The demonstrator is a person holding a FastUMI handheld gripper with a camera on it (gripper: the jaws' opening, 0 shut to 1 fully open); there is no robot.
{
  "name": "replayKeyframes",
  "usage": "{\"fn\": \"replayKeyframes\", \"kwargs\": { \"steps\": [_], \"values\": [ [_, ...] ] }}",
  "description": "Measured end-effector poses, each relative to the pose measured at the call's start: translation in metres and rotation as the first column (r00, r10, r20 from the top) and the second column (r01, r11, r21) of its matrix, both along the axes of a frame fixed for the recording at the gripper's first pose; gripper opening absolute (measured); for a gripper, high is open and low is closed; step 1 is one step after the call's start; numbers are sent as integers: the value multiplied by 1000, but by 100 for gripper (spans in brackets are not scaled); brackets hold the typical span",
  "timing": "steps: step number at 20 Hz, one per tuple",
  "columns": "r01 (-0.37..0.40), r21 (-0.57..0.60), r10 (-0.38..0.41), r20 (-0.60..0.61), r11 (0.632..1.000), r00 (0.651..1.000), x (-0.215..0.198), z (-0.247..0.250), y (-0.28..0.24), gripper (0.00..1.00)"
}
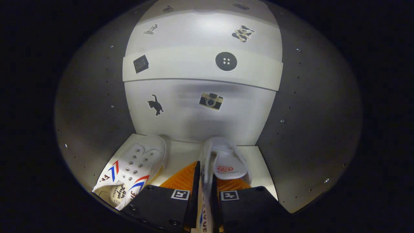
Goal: Open the shoe cabinet door, grab the shoes and put them into the shoe cabinet, then close the shoe cabinet door.
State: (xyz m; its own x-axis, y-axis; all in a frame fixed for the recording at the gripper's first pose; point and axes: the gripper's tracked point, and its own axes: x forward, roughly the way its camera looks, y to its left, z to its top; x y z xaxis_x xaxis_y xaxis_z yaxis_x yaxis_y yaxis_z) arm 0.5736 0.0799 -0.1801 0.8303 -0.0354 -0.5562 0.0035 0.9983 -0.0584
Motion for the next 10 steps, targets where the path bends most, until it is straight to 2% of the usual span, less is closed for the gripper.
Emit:
{"fn": "replayKeyframes", "kwargs": {
  "steps": [3, 5, 10],
  "values": [
    [-3, 61, 3, 10, 998, 1000, -11, 5, 6, 24],
    [-2, 90, -3, 52, 996, 999, -25, 18, 10, 39],
    [-32, 67, 22, 142, 997, 990, -71, 53, 25, 76]
  ]
}}
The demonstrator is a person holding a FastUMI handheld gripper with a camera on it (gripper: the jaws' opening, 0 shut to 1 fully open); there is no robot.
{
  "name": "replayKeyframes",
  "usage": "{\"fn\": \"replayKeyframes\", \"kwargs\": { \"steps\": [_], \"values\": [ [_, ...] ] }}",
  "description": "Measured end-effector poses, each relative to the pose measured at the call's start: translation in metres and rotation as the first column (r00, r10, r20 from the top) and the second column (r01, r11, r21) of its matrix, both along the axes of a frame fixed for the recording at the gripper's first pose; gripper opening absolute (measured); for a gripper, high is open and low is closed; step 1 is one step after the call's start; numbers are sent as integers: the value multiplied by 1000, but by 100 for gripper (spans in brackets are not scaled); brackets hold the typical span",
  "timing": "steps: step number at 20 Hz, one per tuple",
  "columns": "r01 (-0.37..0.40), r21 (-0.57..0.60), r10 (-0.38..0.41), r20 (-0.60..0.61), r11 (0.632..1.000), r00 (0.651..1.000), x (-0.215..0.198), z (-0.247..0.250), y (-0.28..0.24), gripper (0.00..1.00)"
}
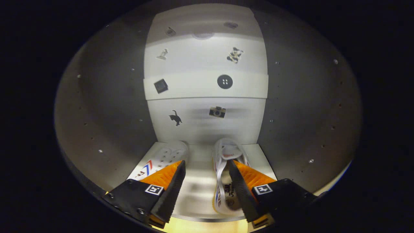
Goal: Open the shoe cabinet door, grab the shoes and put them into the shoe cabinet, then close the shoe cabinet door.
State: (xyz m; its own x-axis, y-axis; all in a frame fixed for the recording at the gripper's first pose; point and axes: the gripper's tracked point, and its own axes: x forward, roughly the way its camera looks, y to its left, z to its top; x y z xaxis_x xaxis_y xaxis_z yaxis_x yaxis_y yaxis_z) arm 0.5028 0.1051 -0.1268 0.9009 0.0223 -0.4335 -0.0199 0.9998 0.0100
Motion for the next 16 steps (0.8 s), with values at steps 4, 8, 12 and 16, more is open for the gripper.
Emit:
{"fn": "replayKeyframes", "kwargs": {
  "steps": [4, 8, 12, 16],
  "values": [
    [-22, -23, 23, 68, 1000, 997, -59, 27, 20, 99],
    [-21, -41, 29, 191, 999, 981, -130, 67, 25, 99],
    [-72, -85, 94, 291, 994, 952, -212, 100, 30, 98],
    [-121, -58, 133, 321, 991, 938, -296, 115, 33, 98]
  ]
}}
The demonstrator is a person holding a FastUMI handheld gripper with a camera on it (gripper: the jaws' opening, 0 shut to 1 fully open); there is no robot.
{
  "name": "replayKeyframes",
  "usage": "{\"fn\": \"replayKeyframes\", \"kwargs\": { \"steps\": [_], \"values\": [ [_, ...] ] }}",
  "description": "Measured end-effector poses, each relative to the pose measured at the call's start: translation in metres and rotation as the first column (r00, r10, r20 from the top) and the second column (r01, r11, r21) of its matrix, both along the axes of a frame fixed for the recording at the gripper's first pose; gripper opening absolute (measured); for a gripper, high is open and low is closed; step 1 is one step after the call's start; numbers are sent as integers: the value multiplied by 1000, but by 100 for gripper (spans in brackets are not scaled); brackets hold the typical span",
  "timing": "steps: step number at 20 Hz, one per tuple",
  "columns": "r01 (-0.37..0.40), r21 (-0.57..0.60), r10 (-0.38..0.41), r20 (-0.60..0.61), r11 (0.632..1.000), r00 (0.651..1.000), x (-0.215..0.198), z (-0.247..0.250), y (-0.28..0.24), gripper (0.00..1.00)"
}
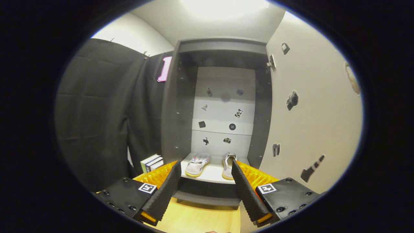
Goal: Open the shoe cabinet door, grab the shoes and put them into the shoe cabinet, then close the shoe cabinet door.
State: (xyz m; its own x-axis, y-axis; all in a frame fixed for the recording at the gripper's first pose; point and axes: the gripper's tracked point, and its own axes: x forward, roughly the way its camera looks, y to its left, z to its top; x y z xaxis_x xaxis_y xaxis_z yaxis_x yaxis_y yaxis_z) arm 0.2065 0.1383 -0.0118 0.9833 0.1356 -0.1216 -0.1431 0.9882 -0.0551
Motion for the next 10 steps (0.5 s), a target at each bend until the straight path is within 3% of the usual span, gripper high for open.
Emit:
{"fn": "replayKeyframes", "kwargs": {
  "steps": [5, 10],
  "values": [
    [-17, 65, 16, 13, 998, 1000, -115, -3, -22, 98],
    [-10, 117, 14, -36, 993, 999, -182, -11, -52, 98]
  ]
}}
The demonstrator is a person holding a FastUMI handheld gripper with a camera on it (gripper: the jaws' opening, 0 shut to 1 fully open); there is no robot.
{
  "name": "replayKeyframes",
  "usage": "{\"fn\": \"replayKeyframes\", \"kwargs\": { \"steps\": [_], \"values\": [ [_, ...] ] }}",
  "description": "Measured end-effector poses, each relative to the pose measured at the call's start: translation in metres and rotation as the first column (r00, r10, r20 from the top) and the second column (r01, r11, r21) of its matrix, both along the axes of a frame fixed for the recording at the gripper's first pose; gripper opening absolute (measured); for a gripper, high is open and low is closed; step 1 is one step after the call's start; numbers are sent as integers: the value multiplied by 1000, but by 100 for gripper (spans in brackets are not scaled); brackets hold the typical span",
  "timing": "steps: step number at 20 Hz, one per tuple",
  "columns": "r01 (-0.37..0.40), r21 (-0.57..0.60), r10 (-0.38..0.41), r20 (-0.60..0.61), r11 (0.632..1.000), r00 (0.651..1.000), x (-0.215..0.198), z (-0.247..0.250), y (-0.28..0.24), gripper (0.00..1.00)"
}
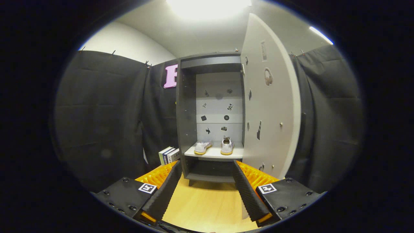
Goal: Open the shoe cabinet door, grab the shoes and put them into the shoe cabinet, then close the shoe cabinet door.
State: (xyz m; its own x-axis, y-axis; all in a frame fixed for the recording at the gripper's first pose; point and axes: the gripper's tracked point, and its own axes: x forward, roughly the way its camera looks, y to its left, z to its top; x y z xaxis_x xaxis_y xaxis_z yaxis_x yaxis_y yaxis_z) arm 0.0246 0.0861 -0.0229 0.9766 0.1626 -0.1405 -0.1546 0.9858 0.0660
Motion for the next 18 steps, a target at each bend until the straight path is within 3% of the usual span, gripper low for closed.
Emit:
{"fn": "replayKeyframes", "kwargs": {
  "steps": [7, 13, 18],
  "values": [
    [97, 41, -97, 1, 994, 995, -25, 3, -110, 98],
    [108, -1, -108, 15, 994, 994, -1, 3, -202, 98],
    [36, 37, -35, -21, 999, 999, 27, -7, -236, 98]
  ]
}}
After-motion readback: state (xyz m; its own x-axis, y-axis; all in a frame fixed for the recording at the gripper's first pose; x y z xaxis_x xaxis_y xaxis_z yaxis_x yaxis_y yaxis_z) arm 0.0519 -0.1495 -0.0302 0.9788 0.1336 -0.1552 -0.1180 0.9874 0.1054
